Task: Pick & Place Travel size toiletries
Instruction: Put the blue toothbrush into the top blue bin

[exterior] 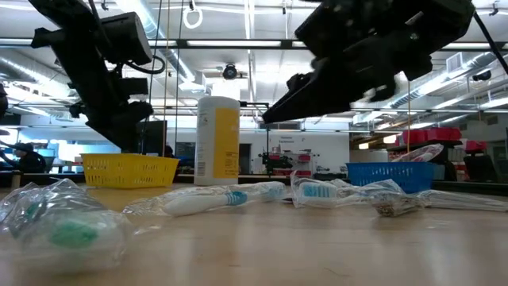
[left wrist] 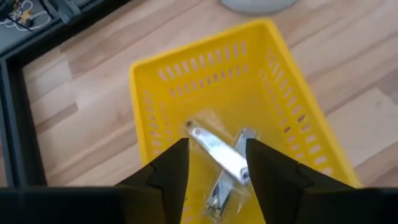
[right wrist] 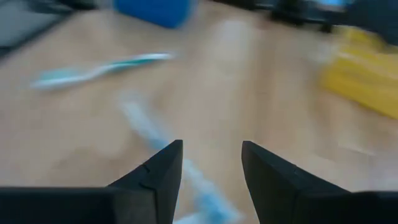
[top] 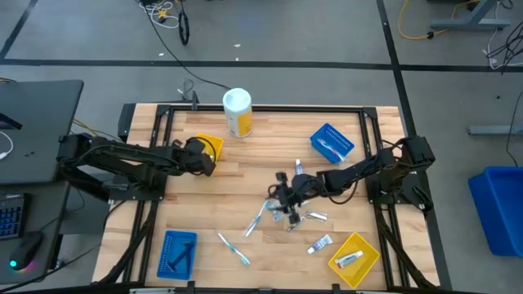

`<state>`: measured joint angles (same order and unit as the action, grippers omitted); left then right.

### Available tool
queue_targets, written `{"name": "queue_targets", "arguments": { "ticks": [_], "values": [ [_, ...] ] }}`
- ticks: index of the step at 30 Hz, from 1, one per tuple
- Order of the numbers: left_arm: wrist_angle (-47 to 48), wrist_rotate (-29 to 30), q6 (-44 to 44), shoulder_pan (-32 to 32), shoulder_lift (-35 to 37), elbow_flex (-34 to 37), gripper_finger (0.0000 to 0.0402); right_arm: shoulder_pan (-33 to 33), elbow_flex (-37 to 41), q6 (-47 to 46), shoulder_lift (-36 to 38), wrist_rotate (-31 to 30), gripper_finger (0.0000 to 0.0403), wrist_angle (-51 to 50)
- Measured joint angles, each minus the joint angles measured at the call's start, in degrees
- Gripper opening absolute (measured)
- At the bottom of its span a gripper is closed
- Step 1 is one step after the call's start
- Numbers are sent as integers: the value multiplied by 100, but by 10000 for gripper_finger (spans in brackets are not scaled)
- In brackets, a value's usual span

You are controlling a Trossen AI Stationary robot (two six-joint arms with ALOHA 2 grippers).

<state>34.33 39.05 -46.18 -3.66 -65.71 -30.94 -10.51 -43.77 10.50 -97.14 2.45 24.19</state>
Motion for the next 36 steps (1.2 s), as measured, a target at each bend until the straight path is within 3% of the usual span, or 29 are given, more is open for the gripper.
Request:
{"name": "queue_targets", "arguments": {
  "ticks": [3,9,13,18,28,36],
  "values": [
    [-149,44,-5,2,0,2,171,-146,0,6,228,273,178,-731],
    [-339,56,14,2,0,0,165,-391,0,-490,625,221,164,-2807],
    [-466,64,170,2,0,0,162,-528,1,-569,523,-87,155,-3546],
    [-721,61,240,2,-2,1,162,-528,7,-548,457,-720,158,-3546],
    [-848,35,483,2,-2,0,162,-476,2,-296,419,-983,181,-3610],
    [-862,32,489,2,-2,0,162,-347,103,-229,236,-815,157,-3635]
  ]
}}
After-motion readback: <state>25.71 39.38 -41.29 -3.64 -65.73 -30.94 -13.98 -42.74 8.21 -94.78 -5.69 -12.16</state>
